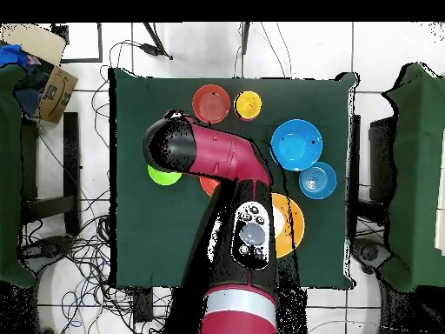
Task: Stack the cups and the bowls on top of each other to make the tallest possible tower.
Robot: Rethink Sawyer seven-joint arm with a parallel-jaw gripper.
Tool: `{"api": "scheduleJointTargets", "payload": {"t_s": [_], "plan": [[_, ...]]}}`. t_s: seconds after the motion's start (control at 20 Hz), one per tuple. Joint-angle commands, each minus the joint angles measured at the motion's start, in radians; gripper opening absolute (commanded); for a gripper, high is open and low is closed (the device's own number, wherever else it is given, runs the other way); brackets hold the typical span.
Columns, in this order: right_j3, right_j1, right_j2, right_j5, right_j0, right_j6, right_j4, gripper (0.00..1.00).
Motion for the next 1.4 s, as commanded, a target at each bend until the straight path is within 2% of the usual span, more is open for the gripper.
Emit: {"api": "scheduleJointTargets", "payload": {"t_s": [0.05, 0.3, 0.55, 0.95, 1.4], "plan": [[0.127, 0.098, 0.117, -0.044, 0.002, 0.168, 0.035, 1.00], [0.149, 0.120, 0.127, -0.045, 0.008, 0.192, 0.071, 1.00], [0.175, 0.135, 0.179, -0.067, -0.015, 0.186, 0.116, 1.00], [0.197, 0.157, 0.241, -0.121, -0.033, 0.171, 0.150, 1.00], [0.202, 0.169, 0.208, -0.101, -0.012, 0.181, 0.151, 1.00]]}}
